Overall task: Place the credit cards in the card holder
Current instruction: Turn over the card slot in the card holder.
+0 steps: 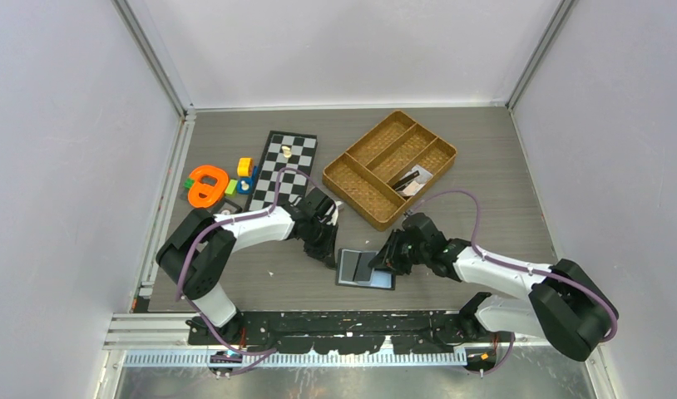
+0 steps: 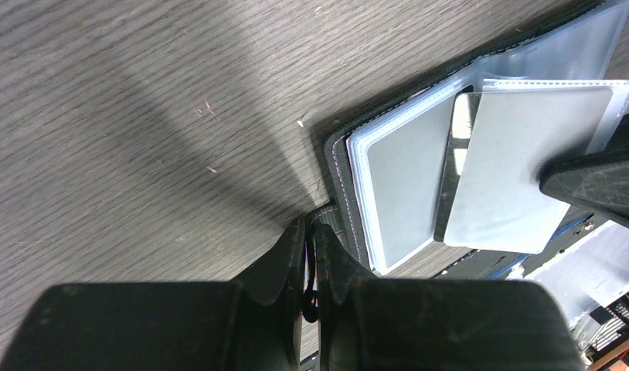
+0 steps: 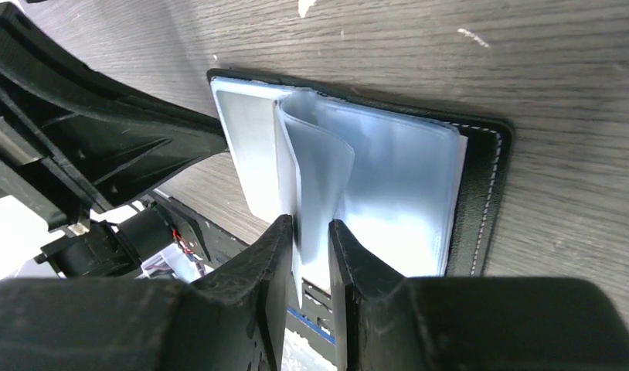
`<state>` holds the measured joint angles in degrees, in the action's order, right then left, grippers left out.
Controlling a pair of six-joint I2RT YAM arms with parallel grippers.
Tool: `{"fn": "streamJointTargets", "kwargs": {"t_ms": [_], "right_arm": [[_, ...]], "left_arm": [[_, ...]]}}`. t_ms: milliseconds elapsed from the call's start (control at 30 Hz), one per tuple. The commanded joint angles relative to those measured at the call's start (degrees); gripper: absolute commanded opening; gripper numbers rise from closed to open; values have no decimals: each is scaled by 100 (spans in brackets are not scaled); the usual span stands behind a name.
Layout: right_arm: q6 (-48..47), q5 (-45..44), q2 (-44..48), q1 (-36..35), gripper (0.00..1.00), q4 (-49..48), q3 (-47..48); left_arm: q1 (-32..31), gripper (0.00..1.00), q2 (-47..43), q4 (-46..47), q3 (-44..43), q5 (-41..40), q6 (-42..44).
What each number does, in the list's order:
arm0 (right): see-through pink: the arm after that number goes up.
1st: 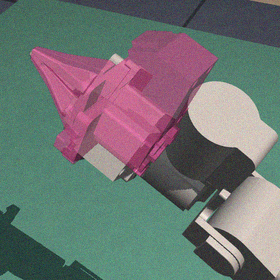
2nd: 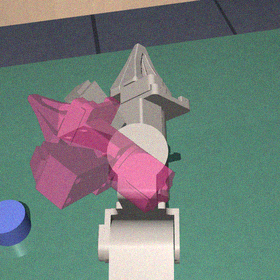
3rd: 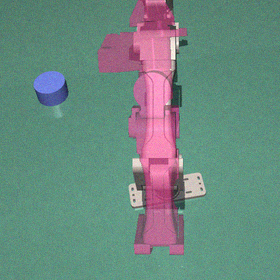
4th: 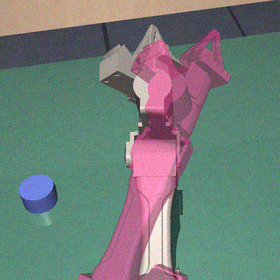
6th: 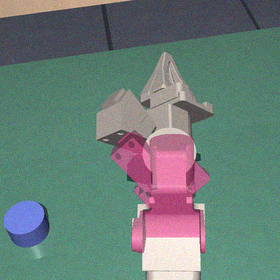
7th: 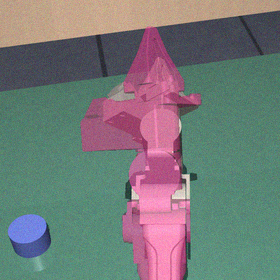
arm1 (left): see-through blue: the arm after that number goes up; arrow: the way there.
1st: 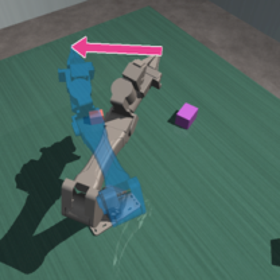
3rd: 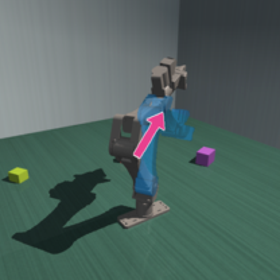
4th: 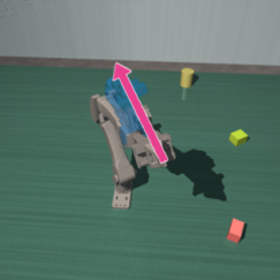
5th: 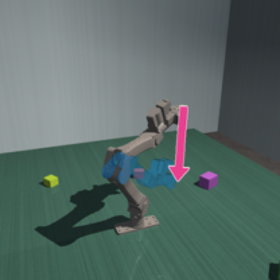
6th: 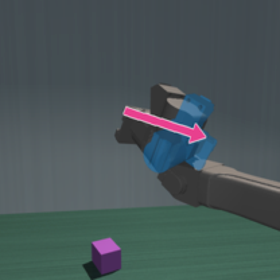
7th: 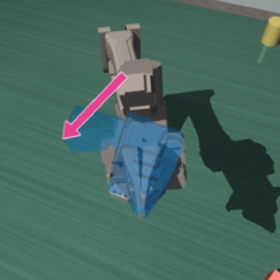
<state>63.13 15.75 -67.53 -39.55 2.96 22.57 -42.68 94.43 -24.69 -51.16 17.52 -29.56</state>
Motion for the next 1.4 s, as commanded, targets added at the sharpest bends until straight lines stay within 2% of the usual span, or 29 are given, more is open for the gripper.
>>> {"fn": "streamJointTargets", "kwargs": {"t_ms": [0,500,1200,1367], "right_arm": [[-33,29,242,-67,30,-261,134],[-109,-25,-101,-279,36,-550,494],[-139,-181,-699,-634,37,-854,879],[-152,-256,-880,-690,42,-850,926]], "left_arm": [[-22,0,31,140,62,39,12],[-22,0,87,168,44,113,35],[-23,0,24,252,110,99,12],[-22,5,-19,258,156,47,27]]}}
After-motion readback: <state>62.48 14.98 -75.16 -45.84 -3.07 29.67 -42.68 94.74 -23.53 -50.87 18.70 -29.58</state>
